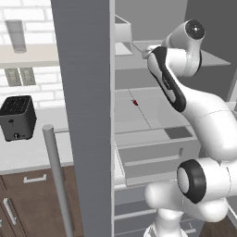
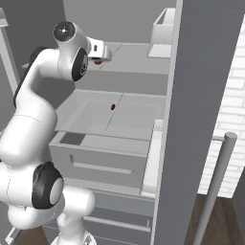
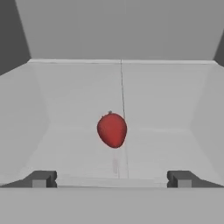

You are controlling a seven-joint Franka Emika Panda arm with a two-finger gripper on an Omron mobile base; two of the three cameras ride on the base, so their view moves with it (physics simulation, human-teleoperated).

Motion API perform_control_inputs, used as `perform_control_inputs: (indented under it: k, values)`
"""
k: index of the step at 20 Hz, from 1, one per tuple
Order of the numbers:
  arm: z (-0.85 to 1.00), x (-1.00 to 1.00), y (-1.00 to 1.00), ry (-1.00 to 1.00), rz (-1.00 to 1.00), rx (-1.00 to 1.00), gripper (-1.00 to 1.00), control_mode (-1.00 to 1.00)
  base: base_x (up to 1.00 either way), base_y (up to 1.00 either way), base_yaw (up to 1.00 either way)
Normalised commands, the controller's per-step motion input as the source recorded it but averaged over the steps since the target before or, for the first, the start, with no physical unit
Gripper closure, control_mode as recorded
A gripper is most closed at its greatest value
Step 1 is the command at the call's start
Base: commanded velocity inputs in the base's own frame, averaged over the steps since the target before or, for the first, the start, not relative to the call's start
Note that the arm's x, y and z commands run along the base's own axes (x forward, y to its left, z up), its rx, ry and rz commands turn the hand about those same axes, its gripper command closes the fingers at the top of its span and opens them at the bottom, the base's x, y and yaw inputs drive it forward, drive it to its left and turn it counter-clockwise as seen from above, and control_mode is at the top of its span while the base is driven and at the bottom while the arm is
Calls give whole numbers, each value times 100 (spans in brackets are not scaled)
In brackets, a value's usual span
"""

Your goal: Take the strawberry from the fridge and place it on top of the pancake, located on the dining counter.

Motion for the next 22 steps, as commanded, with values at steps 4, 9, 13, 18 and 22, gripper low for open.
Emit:
perform_control_inputs:
  k: [4, 9, 13, 18, 22]
  values:
    - [-21, 46, 0, 4, 0, 0, -100, -100, 0, 0, 0]
    - [-18, 40, 0, 0, 0, 0, -100, -100, 0, 0, 0]
    - [0, 31, 0, 0, 0, 0, -100, -100, 0, 0, 0]
    - [0, 26, 0, 0, 0, 0, -100, -100, 0, 0, 0]
    - [-1, 0, 0, 0, 0, 0, -100, -100, 0, 0, 0]
